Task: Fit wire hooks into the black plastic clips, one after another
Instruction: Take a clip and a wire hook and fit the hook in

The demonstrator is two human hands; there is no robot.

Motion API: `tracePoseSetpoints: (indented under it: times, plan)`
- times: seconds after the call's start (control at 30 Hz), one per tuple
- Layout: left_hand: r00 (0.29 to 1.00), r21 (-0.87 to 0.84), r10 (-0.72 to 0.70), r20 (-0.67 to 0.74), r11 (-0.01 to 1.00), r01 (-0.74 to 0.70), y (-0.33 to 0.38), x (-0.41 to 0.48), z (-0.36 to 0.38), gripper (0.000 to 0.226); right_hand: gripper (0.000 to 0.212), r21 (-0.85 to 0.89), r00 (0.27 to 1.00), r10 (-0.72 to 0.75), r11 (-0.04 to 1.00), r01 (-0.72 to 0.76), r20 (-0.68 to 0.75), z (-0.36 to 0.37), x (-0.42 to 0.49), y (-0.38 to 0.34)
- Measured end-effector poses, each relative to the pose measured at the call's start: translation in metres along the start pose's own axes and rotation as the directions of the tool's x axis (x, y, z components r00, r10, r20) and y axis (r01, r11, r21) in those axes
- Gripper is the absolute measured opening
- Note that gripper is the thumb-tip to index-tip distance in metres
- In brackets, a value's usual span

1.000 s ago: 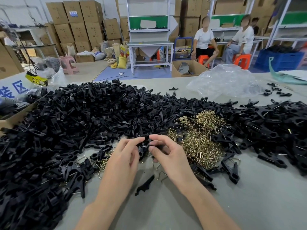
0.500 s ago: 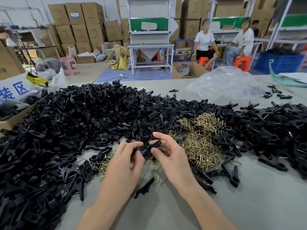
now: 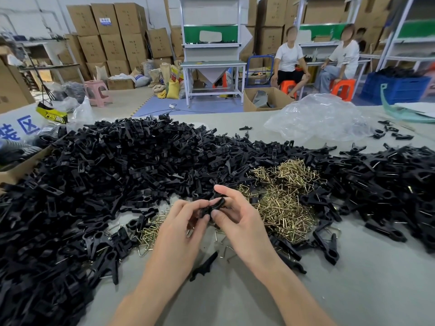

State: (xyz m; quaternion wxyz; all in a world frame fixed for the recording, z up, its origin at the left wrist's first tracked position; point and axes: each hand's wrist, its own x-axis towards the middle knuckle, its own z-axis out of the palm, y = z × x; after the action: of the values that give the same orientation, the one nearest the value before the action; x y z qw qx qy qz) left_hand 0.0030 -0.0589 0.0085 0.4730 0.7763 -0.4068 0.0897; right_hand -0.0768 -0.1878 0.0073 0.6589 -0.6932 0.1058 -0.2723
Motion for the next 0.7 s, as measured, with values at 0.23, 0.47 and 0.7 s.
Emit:
tracePoseSetpoints:
  times: [0.23, 0.47, 0.7]
  plan:
    - [0.991, -0.211, -0.131, 0.016, 0.969, 0.132, 0.009, 0.0, -0.003, 0.023, 0.046, -0.011, 1.0, -0.006, 1.0, 0.006, -0.006, -0.001, 0.0, -0.001]
    - [0.981, -0.307, -0.144, 0.131, 0.935, 0.179, 0.013, 0.002, -0.005, 0.041, 0.045, 0.0, 1.0, 0.013, 1.0, -0.013, -0.009, -0.001, 0.002, -0.001]
    - [0.973, -0.267, -0.226, 0.058, 0.935, 0.233, 0.004, 0.003, -0.005, 0.031, 0.043, 0.025, 0.999, 0.035, 0.999, -0.035, -0.005, -0.002, 0.002, -0.001]
